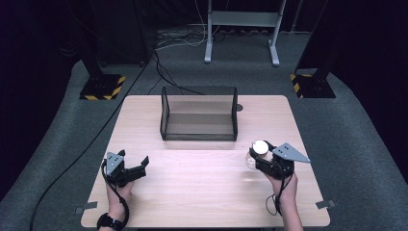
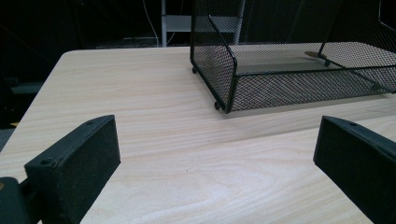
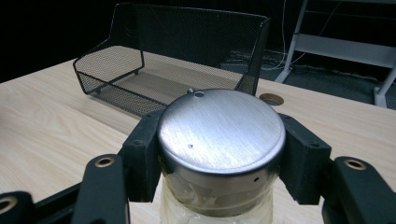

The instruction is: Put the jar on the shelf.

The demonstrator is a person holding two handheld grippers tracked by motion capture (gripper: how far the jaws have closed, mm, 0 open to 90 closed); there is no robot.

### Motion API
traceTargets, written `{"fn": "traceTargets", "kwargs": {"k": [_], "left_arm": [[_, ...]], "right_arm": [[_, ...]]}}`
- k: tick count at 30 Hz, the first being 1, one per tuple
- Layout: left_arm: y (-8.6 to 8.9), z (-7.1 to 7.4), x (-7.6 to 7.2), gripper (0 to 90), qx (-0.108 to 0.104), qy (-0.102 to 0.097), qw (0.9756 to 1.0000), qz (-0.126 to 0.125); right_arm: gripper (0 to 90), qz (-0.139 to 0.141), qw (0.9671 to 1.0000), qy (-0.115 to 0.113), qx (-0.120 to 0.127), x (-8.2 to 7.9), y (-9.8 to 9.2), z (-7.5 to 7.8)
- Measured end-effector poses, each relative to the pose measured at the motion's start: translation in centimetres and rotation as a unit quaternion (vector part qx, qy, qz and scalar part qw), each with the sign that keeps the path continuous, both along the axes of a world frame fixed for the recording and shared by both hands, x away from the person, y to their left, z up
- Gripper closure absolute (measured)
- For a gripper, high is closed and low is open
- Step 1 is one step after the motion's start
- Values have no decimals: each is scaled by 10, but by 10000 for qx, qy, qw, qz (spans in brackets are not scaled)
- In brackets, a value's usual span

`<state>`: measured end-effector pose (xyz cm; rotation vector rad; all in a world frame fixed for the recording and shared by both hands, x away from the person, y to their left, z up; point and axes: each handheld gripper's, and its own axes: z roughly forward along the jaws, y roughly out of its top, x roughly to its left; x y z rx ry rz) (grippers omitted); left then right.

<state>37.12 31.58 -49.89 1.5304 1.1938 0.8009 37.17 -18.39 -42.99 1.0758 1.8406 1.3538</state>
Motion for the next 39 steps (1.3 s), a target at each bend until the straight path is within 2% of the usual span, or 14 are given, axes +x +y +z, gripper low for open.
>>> {"fn": "traceTargets", "kwargs": {"k": [7,14,24,39], "left_arm": [[0,-1,2,0,47,12,10000,-8],[-3,-1,4,0,42,1,10000,-44],[0,1,3,0,-23,-23,10000,-38],[-3,2,2,0,-137,-24,9998,-134]], "right_arm": [[386,-5,10000,-44,-69,12,15,7],[386,11,9999,-64,-144,31,38,13],[386,-47,9999,-19,-94,58,60,15],[385,-206,9998,36,12,94,80,15]]}}
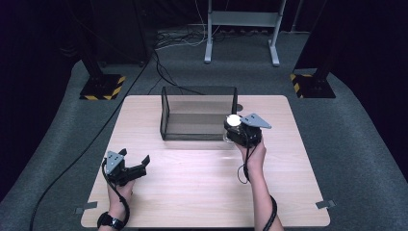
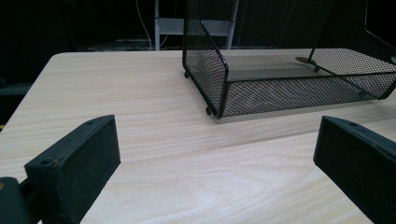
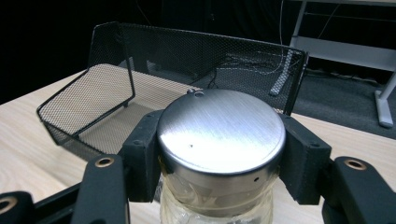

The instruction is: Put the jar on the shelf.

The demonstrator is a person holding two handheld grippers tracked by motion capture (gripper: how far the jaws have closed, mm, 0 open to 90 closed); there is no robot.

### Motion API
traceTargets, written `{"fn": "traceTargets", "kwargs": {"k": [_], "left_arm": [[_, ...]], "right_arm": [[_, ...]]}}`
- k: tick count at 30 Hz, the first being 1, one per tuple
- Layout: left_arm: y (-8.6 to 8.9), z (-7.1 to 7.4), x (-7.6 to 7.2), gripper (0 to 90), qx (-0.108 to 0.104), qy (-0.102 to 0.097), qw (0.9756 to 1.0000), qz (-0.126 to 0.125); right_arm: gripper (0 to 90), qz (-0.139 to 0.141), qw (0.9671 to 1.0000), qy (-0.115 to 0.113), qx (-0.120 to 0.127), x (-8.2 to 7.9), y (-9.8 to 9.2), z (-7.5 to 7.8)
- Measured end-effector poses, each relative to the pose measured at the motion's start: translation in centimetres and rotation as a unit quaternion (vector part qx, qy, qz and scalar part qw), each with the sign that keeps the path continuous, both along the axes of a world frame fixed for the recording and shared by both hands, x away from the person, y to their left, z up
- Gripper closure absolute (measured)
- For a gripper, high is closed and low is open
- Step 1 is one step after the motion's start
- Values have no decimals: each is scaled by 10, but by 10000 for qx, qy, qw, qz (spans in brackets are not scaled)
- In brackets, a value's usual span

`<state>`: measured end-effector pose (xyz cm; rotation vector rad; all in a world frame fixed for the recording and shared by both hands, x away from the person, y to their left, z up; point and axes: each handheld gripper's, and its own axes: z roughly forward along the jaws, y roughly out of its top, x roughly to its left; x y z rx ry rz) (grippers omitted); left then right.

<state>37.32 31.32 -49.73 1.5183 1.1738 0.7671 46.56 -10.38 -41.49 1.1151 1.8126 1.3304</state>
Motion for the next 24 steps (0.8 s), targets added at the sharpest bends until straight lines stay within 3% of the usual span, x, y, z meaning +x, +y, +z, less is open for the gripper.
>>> {"fn": "traceTargets", "kwargs": {"k": [24], "left_arm": [[-5,-1,-3,0,-137,22,9998,-155]], "right_arm": [[385,-299,9995,91,-10,48,34,9]]}}
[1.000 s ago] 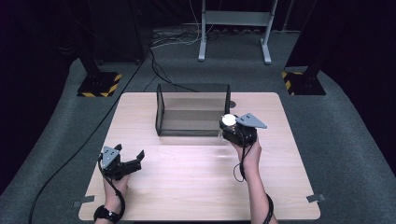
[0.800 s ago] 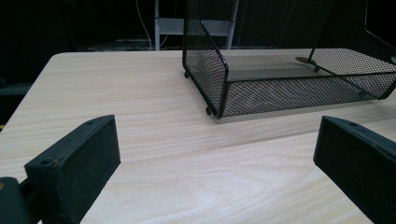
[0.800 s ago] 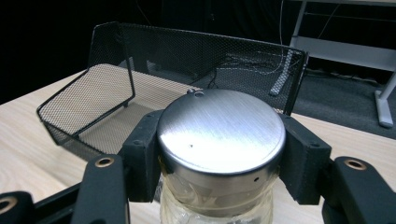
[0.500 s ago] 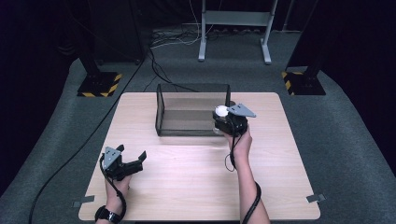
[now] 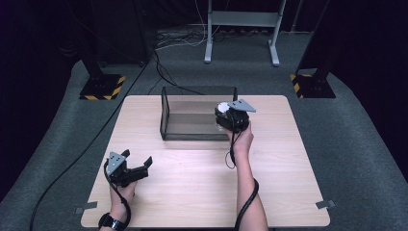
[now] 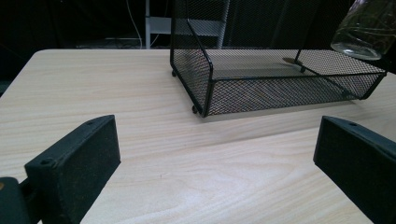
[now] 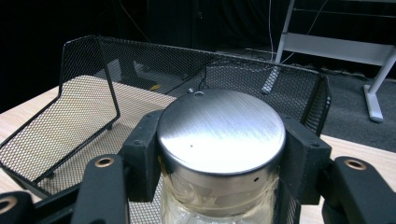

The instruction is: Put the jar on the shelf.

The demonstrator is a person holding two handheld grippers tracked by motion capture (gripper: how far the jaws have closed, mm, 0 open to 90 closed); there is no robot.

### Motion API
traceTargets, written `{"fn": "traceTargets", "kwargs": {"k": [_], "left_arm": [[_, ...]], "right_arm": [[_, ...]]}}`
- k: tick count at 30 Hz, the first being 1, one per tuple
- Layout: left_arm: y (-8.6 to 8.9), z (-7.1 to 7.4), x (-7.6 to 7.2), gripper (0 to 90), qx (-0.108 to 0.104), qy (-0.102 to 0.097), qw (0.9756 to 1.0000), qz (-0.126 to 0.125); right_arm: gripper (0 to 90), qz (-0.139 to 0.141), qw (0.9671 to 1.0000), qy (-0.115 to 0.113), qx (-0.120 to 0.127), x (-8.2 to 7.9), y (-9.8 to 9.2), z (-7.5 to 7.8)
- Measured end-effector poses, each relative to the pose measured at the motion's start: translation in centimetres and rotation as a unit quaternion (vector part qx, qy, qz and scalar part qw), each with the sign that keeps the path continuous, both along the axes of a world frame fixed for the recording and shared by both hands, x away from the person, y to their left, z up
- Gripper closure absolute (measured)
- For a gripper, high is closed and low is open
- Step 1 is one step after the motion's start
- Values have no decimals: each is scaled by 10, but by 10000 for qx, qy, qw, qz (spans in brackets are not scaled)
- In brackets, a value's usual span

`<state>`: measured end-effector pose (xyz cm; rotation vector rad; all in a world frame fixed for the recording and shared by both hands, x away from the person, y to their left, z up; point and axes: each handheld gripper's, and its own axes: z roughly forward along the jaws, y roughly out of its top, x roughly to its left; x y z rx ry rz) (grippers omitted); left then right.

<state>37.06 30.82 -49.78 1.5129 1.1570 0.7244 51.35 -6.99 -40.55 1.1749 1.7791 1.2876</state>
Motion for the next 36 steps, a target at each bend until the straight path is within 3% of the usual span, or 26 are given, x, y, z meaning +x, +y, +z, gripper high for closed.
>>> {"fn": "traceTargets", "kwargs": {"k": [14,36], "left_arm": [[1,0,0,0,-65,5,10000,-20],[-2,-1,1,0,-87,31,9999,-65]], "right_arm": [[385,-129,9999,56,34,15,11,1],[385,-131,9999,19,-34,15,14,3]]}}
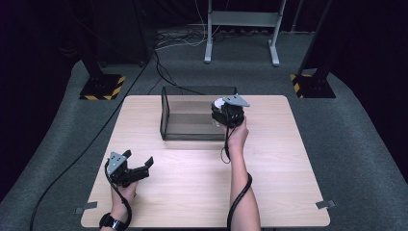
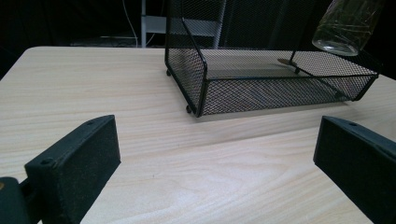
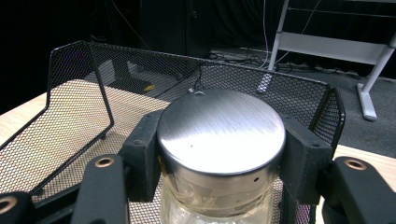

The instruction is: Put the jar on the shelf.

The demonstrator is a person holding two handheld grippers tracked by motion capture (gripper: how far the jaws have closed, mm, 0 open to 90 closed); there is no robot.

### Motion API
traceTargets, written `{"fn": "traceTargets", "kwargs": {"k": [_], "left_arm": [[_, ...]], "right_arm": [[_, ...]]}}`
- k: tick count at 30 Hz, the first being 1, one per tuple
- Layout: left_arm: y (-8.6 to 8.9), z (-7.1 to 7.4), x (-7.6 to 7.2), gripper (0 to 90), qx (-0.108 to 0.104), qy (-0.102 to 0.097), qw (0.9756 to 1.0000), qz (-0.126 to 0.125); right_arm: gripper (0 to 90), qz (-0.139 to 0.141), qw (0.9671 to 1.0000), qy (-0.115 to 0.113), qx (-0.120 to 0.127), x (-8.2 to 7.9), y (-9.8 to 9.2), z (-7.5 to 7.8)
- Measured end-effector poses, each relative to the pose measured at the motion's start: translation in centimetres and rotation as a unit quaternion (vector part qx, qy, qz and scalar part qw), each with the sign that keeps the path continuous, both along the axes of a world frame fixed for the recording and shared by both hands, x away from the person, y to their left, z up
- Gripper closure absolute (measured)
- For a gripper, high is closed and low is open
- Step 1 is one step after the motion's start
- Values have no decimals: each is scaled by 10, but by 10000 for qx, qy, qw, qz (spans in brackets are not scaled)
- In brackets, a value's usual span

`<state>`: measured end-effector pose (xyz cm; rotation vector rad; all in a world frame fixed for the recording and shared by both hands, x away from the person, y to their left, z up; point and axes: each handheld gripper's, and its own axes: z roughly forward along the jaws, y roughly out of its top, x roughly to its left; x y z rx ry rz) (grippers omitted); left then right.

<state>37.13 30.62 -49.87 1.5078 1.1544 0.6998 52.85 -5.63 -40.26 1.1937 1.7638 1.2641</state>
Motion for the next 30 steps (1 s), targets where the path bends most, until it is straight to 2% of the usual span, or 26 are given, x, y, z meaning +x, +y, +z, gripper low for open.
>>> {"fn": "traceTargets", "kwargs": {"k": [14,30], "left_arm": [[1,-1,0,0,-12,0,10000,11],[-1,-1,0,0,14,-12,10000,36]], "right_arm": [[385,-32,10000,15,-16,3,6,-7],[384,-273,9992,271,127,10,9,-43]]}}
